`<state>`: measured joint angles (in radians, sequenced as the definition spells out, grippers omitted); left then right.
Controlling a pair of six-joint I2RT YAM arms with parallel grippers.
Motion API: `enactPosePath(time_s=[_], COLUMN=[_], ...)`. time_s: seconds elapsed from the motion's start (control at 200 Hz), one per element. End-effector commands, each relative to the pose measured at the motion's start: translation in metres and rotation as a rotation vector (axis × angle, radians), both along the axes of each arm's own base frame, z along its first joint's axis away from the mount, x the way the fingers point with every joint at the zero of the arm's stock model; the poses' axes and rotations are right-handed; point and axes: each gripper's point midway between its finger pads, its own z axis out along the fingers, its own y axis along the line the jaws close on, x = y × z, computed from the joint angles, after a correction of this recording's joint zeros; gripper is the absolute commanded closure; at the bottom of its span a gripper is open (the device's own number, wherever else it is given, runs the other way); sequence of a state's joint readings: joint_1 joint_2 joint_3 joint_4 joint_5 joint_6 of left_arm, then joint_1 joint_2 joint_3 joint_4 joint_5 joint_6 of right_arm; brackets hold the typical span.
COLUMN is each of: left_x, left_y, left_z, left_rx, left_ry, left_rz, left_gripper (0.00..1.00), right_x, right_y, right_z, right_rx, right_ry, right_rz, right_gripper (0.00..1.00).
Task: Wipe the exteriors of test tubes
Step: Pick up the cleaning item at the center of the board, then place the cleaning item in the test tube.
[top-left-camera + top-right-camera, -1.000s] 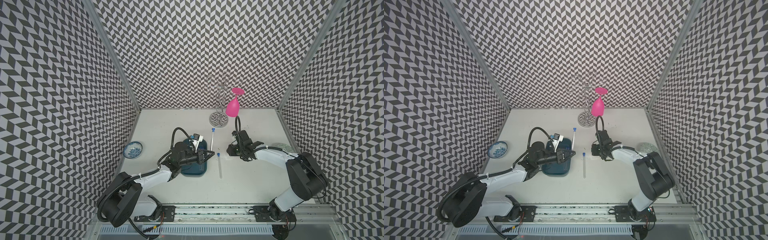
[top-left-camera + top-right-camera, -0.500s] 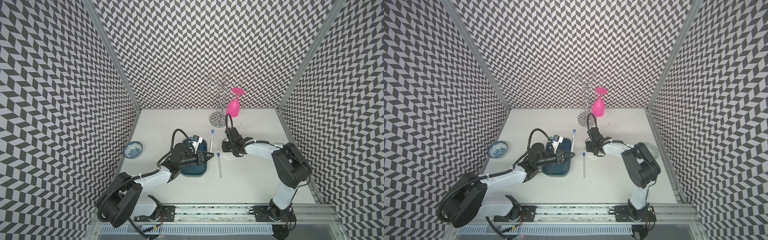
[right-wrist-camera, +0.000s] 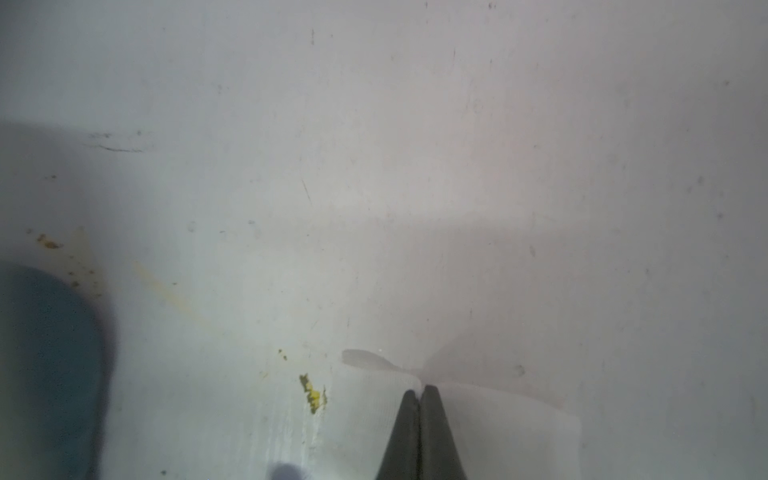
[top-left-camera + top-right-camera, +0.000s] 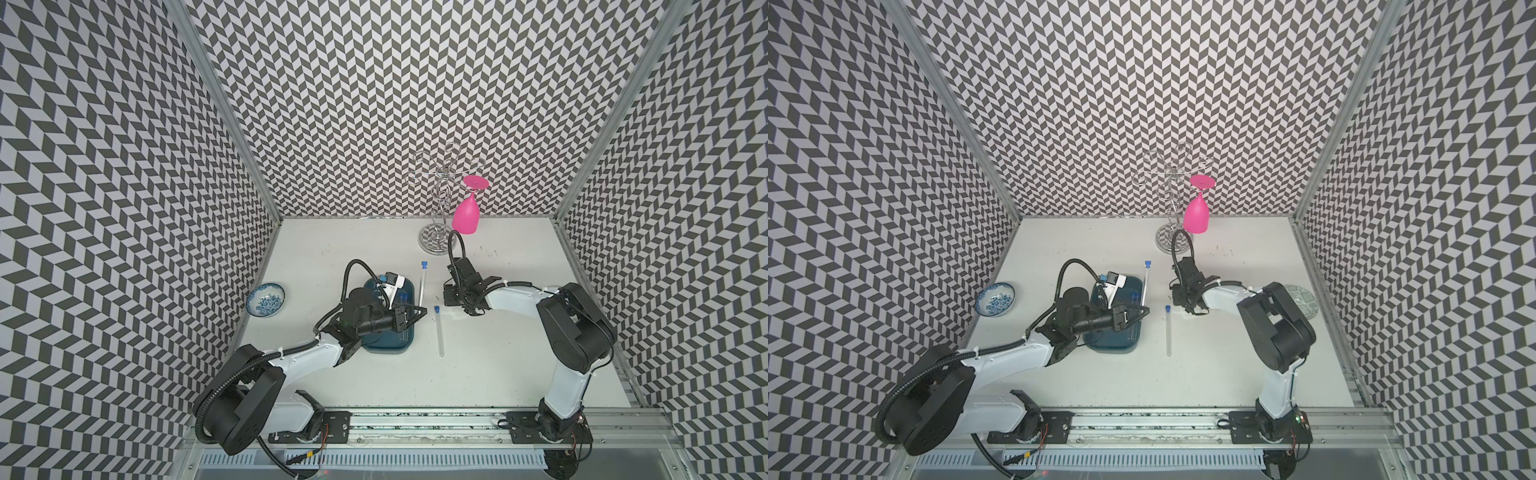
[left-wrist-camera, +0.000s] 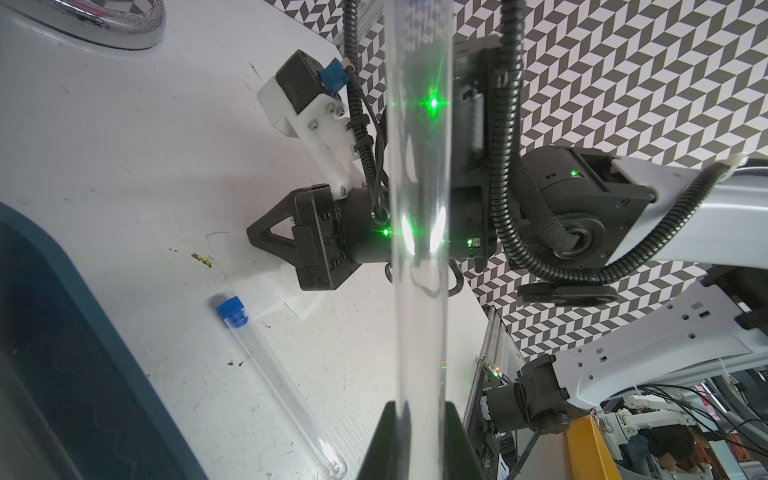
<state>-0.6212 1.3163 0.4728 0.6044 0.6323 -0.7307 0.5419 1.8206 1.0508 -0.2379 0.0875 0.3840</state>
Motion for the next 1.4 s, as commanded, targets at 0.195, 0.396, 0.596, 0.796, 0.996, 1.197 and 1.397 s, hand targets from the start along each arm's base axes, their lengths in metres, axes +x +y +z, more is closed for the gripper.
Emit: enactPosePath(time_s=[0.195,0.396,0.596,0.796,0.996,1.197,1.397], left_x=[0.007,0.011,0.017,0.015,0.01,0.004,-0.007], left_y=[-0.005,-0.013,-0.024,-0.04,-0.053,-0.062,-0.066], left_z=[0.003,0.003,0.004,0.003,0.003,0.01,0.01], left_rx=[0.009,0.006,0.001,-0.002,-0.005,-0.018,-0.019], left_ry=[-0.024,-0.022,-0.022,-0.02,-0.017,-0.032,-0.032], left_rz=[-0.01,-0.033,-0.061,-0.109,-0.155,-0.179,-0.205], left_gripper=[0.85,0.85,0.85,0.85,0.85,0.85,0.85], right_x=[-0.008,-0.046,-0.077,-0.092,-0.083,-0.054,-0.044], right_y=[0.015,0.007,0.014,0.028,0.044,0.049,0.056], right_z=[0.123,0.18,0.236,0.271,0.283,0.248,0.215], right_rx=[0.399,0.639,0.926,1.121,1.132,0.967,0.872], right_ry=[-0.154,-0.195,-0.25,-0.234,-0.272,-0.279,-0.247], right_rz=[0.047,0.055,0.09,0.161,0.17,0.068,0.035], right_gripper=[1.0,1.0,1.0,1.0,1.0,1.0,1.0])
